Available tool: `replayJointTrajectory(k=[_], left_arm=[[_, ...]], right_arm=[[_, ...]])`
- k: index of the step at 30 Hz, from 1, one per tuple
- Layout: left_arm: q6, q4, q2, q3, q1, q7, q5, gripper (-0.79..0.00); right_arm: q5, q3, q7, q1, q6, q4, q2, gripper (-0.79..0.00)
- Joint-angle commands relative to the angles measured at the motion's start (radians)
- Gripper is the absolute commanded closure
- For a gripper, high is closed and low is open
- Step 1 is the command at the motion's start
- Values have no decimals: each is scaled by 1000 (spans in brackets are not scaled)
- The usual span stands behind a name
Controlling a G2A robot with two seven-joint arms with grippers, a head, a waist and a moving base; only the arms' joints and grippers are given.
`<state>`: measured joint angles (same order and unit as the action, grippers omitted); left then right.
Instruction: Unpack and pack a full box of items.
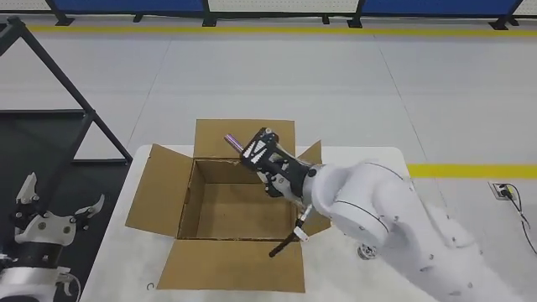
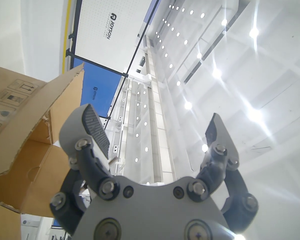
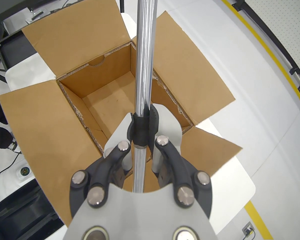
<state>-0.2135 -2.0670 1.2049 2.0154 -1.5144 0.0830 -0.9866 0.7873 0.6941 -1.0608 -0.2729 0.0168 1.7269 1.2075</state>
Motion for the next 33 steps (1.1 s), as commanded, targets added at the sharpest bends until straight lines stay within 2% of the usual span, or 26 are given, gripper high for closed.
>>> replayJointTrajectory(k=[1, 5, 6, 18, 24, 33], left_arm=[[1, -8, 1, 4, -12, 22, -14, -785], [0, -10, 1, 4, -14, 26, -16, -785], [0, -10, 1, 4, -14, 26, -16, -785], [0, -15, 1, -1, -17, 32, -14, -785], [-8, -32, 0, -10, -20, 49, -4, -785], [-9, -34, 0, -10, -20, 49, -5, -785]], right_arm=[[-21, -74, 21, 65, -12, -109, 37, 0], [-83, -164, 62, 133, -31, -276, 104, 0], [-100, -168, 60, 135, -26, -286, 109, 0], [-100, -171, 67, 125, -21, -289, 109, 0], [-151, -213, 114, 113, 120, -420, 144, 0], [-161, -330, 243, 161, 286, -694, 265, 0]])
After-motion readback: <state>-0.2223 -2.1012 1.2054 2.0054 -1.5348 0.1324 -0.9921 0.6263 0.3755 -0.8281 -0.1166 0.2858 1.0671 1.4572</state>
